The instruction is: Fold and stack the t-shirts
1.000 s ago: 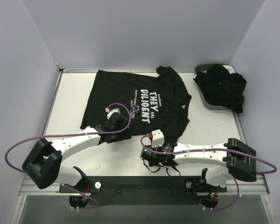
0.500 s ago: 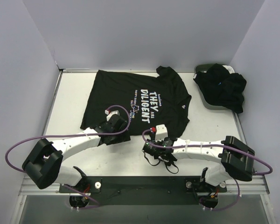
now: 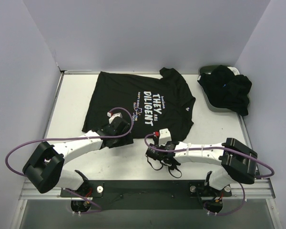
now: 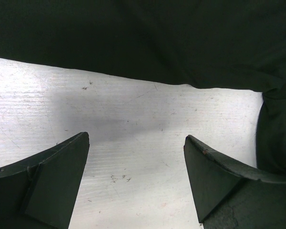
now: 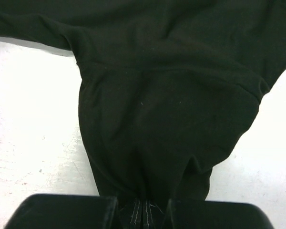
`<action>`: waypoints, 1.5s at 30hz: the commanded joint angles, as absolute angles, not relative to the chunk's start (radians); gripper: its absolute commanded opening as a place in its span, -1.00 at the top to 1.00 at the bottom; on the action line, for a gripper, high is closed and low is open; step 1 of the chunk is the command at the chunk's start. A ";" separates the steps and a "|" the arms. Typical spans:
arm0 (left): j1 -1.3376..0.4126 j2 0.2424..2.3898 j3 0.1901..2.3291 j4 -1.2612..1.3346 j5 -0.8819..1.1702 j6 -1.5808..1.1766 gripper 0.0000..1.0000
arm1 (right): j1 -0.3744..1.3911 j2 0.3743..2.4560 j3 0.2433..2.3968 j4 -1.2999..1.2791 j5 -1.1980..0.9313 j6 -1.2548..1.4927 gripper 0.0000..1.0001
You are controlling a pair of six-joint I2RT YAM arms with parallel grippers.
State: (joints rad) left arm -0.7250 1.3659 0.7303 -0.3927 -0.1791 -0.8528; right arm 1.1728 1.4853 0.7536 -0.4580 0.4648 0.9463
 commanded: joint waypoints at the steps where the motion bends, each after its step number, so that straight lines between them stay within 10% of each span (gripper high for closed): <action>1: -0.727 1.355 0.735 -0.353 -0.190 -0.851 -0.80 | 1.161 1.448 0.833 -0.535 0.528 0.904 1.00; 10: -0.726 1.356 0.784 -0.368 -0.196 -0.841 -0.80 | 0.618 1.457 1.334 -0.529 0.359 0.499 0.91; 11: -0.726 1.359 0.790 -0.371 -0.192 -0.839 -0.81 | 0.585 1.536 1.376 -0.555 0.345 0.488 0.50; 12: -0.726 1.359 0.796 -0.374 -0.190 -0.836 -0.80 | 0.569 1.564 1.409 -0.566 0.345 0.477 -0.46; 14: -0.724 1.353 0.792 -0.385 -0.199 -0.824 -0.80 | 0.568 1.588 1.407 -0.580 0.388 0.476 -1.00; 31: -0.669 1.466 0.821 -0.331 -0.186 -0.808 -0.80 | 0.626 1.675 1.342 -0.485 0.371 0.489 -1.00; 45: -0.465 1.466 1.026 -0.406 -0.149 -0.788 -0.79 | 0.497 1.879 1.374 -0.420 0.276 0.474 -0.31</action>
